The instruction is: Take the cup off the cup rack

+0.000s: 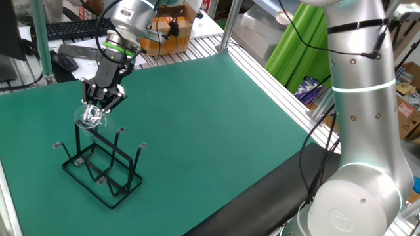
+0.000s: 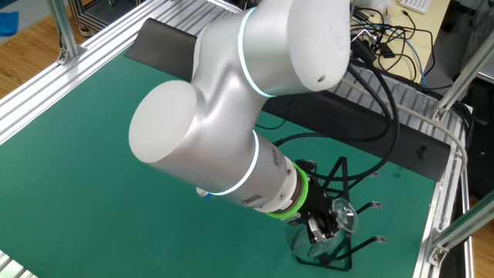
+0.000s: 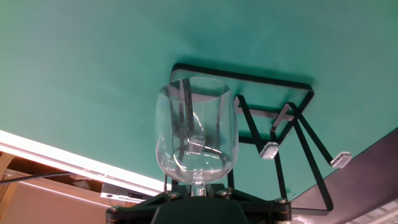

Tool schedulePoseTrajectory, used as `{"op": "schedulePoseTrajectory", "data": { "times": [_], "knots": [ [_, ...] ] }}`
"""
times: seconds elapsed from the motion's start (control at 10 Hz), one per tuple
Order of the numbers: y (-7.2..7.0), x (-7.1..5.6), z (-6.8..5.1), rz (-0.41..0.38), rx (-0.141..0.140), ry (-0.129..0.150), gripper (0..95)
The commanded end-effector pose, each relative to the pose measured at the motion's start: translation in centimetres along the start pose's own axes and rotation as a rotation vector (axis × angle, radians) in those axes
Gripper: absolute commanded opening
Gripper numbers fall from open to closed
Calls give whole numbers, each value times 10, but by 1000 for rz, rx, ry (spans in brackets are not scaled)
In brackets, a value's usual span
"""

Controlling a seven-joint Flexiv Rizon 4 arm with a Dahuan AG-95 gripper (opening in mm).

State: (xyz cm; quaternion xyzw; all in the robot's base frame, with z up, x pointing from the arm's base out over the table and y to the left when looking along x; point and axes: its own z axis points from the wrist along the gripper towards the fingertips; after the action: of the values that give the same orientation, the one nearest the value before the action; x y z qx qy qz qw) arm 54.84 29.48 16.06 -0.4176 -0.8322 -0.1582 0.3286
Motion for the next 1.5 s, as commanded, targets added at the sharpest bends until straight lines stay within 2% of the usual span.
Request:
{"op": "schedulePoseTrajectory", "data": {
  "times": [0.1,0.5,0.9,1.3,1.5],
  "knots": [
    [0,0,-1,-1,4,-6,0],
    [-1,4,-9,-4,16,-20,0],
    [0,5,-20,-15,44,-38,0],
    [-1,5,-22,-47,82,-92,0],
    [-2,3,-25,-56,88,-94,0]
  ]
}}
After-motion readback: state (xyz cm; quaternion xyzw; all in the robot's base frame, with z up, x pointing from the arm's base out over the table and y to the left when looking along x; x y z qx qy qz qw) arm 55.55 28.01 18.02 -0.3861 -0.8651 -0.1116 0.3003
